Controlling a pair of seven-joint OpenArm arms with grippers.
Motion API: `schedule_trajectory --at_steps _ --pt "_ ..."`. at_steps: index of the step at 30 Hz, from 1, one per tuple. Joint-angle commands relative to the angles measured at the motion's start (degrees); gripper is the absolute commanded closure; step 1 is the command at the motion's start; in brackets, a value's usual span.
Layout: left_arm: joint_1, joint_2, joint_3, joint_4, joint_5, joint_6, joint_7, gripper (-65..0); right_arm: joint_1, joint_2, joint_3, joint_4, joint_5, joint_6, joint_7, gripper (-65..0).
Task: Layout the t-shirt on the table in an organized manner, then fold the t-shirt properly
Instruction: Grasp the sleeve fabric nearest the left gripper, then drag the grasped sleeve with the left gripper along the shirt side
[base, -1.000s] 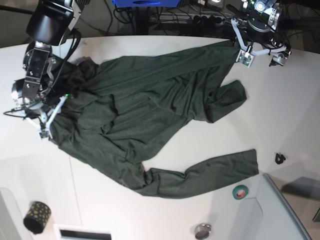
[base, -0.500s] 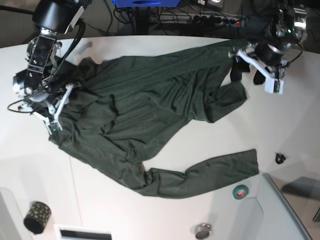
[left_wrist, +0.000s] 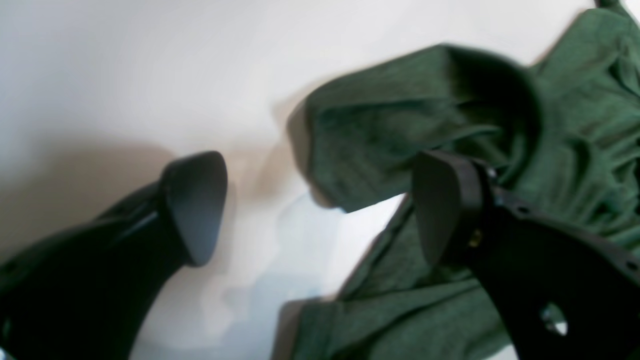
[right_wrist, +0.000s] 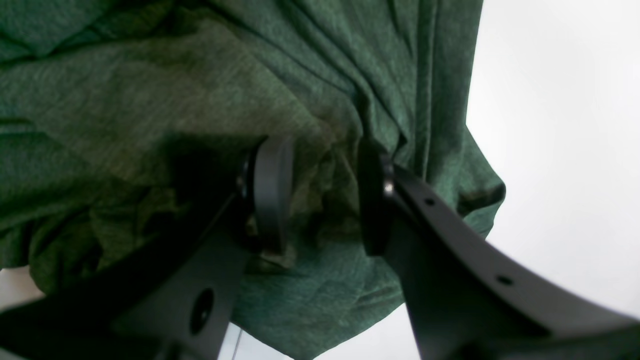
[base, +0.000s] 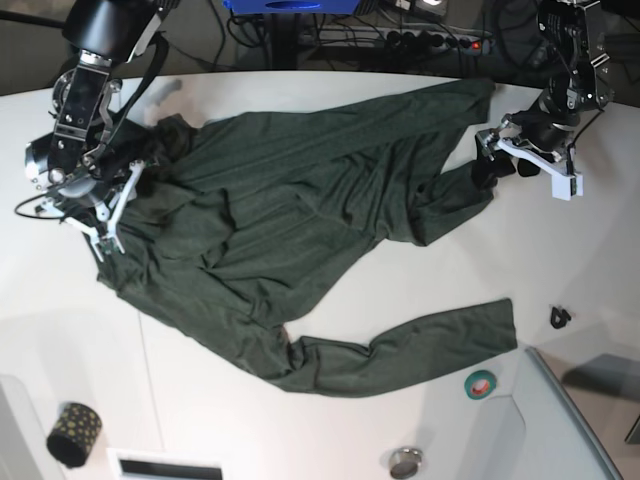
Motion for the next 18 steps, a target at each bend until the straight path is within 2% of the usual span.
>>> schedule_trajectory --at_steps 1,10,11,14,18 --pt "-1.2 -0.3 -0.2 0.3 -0.8 -0.7 -1.0 -55.6 0.7 0.3 -0.1 0.9 0.4 -0.3 0.8 -20.9" --pt "-8.5 0.1 0.3 -7.6 -0.5 -0.5 -1.1 -55.1 0.6 0.3 -0.1 0.8 0.4 -0.3 0.8 -20.9" --pt "-9.6 0.1 0.3 -8.8 -0.5 -0.5 -1.1 -53.2 0.6 0.3 -0.1 0.8 0.4 -0.3 0.8 -20.9" --pt "-12.1 0.0 0.4 -12.3 0.0 -0.6 -1.2 -38.7 0.6 0.3 -0.1 0.8 0.4 -0.3 0.8 -20.9" --pt "-15.6 0.4 0.4 -15.3 7.0 -0.7 -1.3 -17.1 0.6 0.3 -0.1 0.8 0.4 -0.3 0.8 -20.9"
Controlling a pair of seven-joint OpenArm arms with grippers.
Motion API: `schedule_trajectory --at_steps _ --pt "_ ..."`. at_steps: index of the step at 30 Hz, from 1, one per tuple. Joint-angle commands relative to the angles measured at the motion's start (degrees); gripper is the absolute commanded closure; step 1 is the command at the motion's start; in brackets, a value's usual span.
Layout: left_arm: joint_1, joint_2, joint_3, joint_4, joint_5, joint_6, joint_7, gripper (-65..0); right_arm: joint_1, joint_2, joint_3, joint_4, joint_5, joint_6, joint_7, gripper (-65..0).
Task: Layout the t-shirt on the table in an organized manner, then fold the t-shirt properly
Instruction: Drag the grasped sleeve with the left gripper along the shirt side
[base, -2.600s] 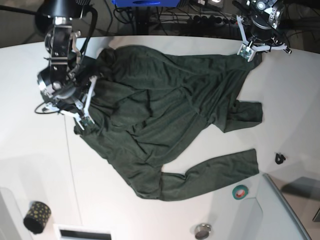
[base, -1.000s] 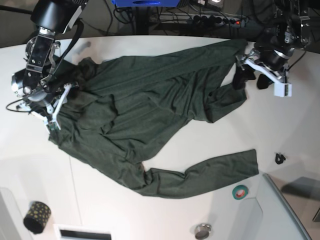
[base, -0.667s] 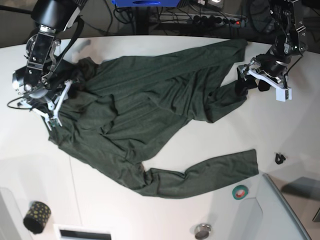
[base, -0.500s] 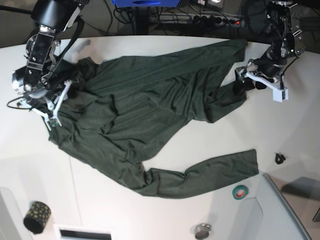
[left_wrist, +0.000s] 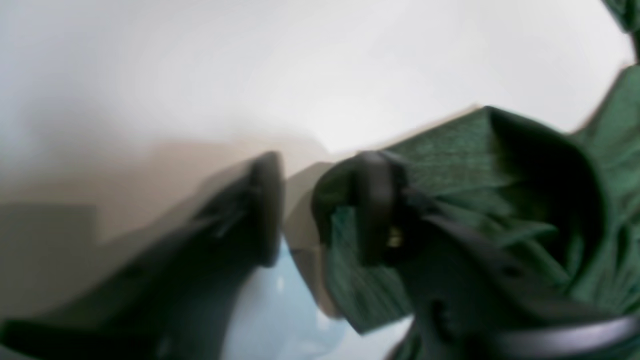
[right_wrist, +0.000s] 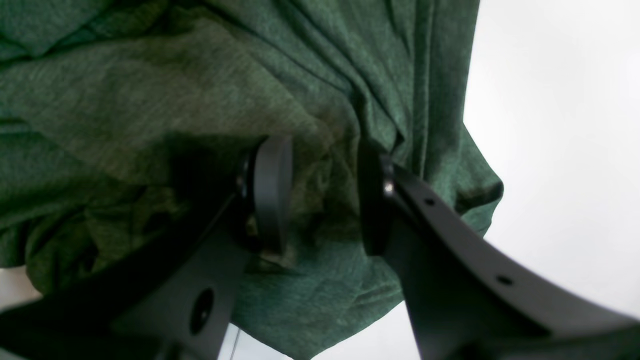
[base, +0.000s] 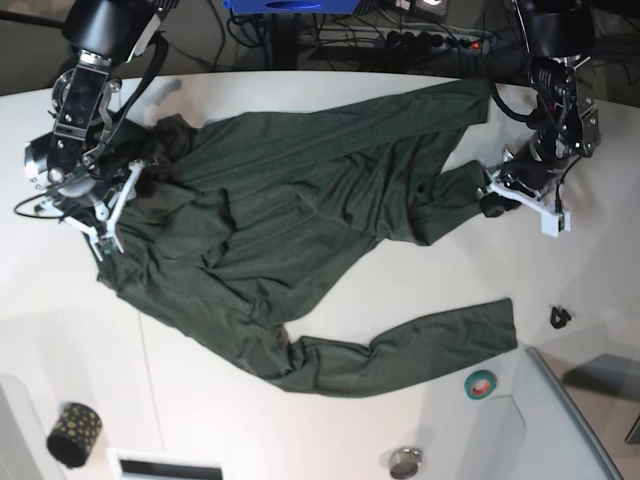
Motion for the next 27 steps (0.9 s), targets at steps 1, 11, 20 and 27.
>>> schedule_trajectory --at_steps 1,11,20,27 --pt "-1.3 0.3 -0.2 0.8 1.3 -0.3 -0.7 -10.2 0.7 0.3 -0.1 0.8 0.4 -0.3 0.8 -20.9" --pt "-4.6 -0.8 -0.3 13.3 12.0 -0.3 -0.7 0.0 0.7 0.3 -0.1 0.8 0.4 -0.3 0.8 -20.9" --pt "-13.4 -2.2 3.8 16.4 23.3 -0.3 -2.6 0.0 0.6 0.2 -0.1 0.8 0.0 -0.3 0.4 -20.9" --pt "-17.0 -3.7 14.3 11.7 30.8 0.0 -13.7 0.0 -0.1 0.1 -0.1 0.9 0.0 -0.3 0.4 -20.9"
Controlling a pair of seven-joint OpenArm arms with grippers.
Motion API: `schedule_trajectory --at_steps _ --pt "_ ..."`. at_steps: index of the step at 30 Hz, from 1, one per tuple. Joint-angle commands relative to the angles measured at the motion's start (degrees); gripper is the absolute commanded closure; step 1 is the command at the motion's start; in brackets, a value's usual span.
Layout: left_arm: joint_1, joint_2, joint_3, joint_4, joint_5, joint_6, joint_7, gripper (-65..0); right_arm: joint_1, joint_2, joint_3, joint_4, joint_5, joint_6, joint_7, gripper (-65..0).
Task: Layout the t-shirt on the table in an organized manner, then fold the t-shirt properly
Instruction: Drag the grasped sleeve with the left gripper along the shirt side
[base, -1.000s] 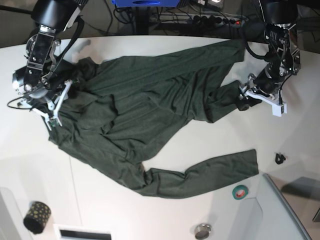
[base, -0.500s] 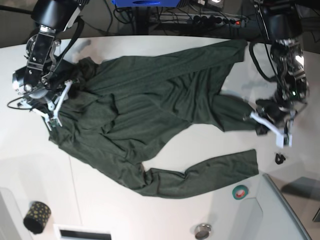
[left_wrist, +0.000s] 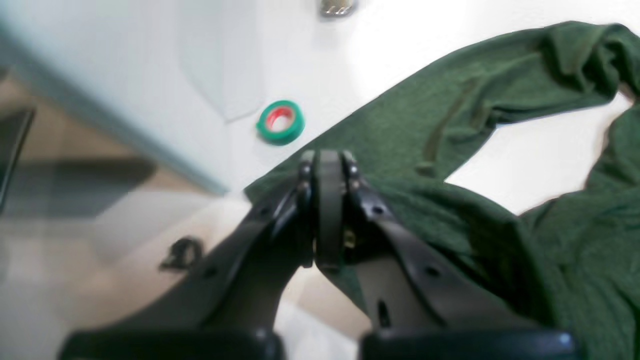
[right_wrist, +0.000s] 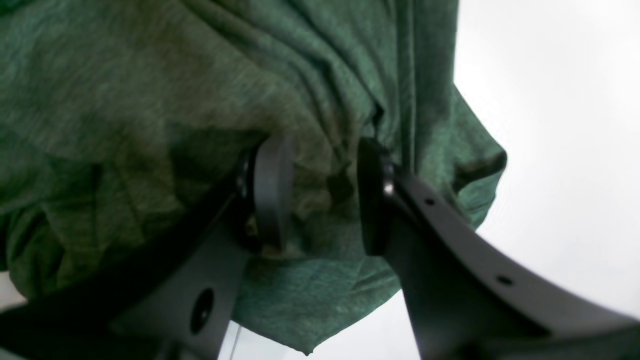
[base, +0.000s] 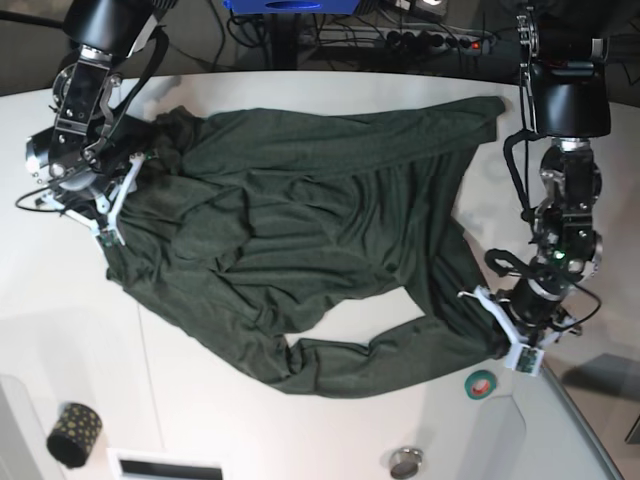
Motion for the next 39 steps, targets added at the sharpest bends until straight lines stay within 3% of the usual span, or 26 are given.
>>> schedule_trajectory --at_steps 1,7,12,17,20,26,38,39 --pt "-2.0 -0.9 -0.8 0.3 0.0 0.6 -3.0 0.0 0.8 0.1 -0.1 0.9 0.2 -0.3 0.8 -20.9" --pt "-2.0 -0.9 -4.8 6.5 -4.7 0.6 -4.3 0.0 0.7 0.1 -0.1 0.9 0.2 -0.3 0.8 -20.9" --pt "-1.3 -0.9 -5.6 10.7 -5.0 0.6 -4.3 0.0 0.8 0.1 -0.1 0.8 0.5 -0.3 0.8 -20.9" --pt "-1.4 -0.9 -3.3 4.1 -4.9 0.6 -5.3 0.0 0.8 0.1 -2.8 0.8 0.6 -0.2 0.9 -20.9" --pt "-1.4 -0.9 -3.3 -1.6 -4.9 1.2 -10.3 0.0 0.7 0.1 -5.0 0.8 0.5 -0.2 0.8 -20.9" --pt "-5.1 -1.0 -2.8 -13.5 -4.9 8.3 -20.1 0.0 0.0 0.0 -7.0 0.8 0.6 -0.2 0.8 -20.9" --pt "-11.2 0.6 -2.8 -16.5 -2.6 8.9 -20.9 0.0 -3.1 0.0 -9.3 1.4 0.6 -0.5 1.1 -20.9" --pt "-11.5 1.3 -2.8 -17.4 -0.9 8.9 -20.9 -8.9 -3.1 0.0 -9.3 1.4 0.6 -0.5 1.1 -20.9"
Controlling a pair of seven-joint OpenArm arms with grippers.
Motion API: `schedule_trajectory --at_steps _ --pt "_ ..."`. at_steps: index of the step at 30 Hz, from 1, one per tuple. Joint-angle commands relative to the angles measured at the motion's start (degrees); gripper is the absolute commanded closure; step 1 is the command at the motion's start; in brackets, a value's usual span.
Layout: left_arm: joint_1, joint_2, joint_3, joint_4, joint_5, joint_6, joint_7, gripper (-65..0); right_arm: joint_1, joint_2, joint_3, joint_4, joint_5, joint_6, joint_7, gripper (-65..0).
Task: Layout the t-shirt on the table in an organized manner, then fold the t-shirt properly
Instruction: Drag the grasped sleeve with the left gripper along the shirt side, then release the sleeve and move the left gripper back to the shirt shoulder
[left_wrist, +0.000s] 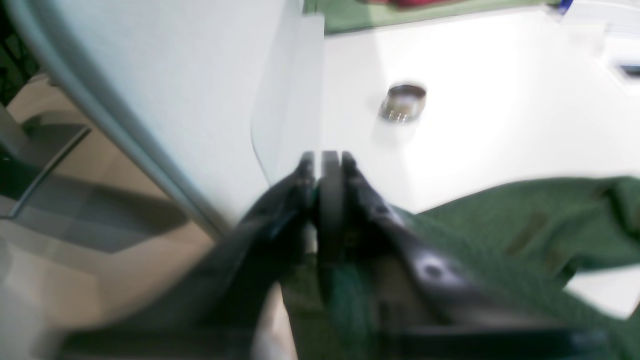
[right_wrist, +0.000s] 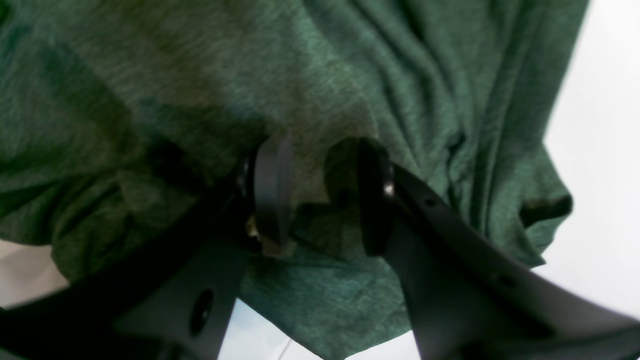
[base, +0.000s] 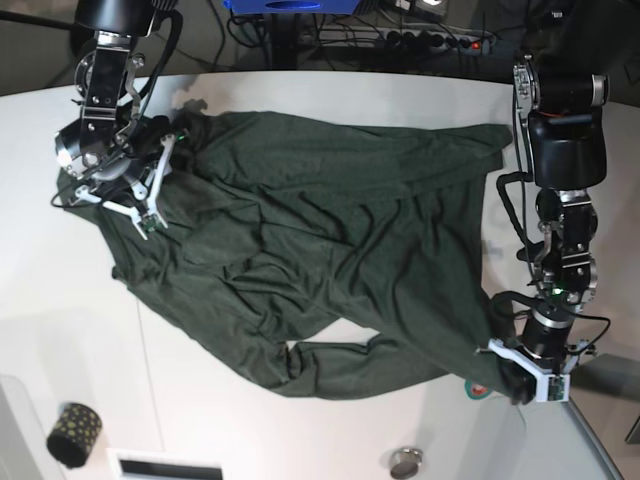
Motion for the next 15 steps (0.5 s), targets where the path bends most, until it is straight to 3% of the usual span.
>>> schedule_trajectory --at_steps 1,3,5,6,9,12,15 --pt "-1.6 -0.1 -0.2 -0.1 1.4 0.5 -1.4 -19.6 0.7 0.0 0.1 1.2 0.2 -0.1 0.8 -20.9" --pt "-2.0 0.5 -0.2 -1.7 4.5 0.5 -1.4 -42.1 0.7 0.0 0.1 1.2 0.2 -0.1 0.8 -20.9" --pt "-2.1 0.9 -0.5 -2.8 6.3 0.5 -1.4 -60.2 0.6 0.0 0.1 1.2 0.2 -0.1 0.8 -20.9" --pt "-2.7 0.9 -0.7 -3.2 6.2 0.5 -1.4 -65.0 0.6 0.0 0.1 1.2 0.2 -0.1 0.8 -20.9" --pt "-3.1 0.8 -0.9 -3.3 5.7 0.5 -1.4 -65.0 0.6 0.0 0.0 1.2 0.2 -0.1 0.8 -20.9" --pt "-2.1 0.6 -0.9 -0.3 5.7 3.1 -1.4 -65.0 0.6 0.0 0.0 1.3 0.2 -0.1 0.8 -20.9" --pt "5.3 1.0 -0.6 8.7 5.7 3.5 -1.1 -65.0 0.4 0.0 0.1 2.6 0.3 -0.1 0.9 -20.9"
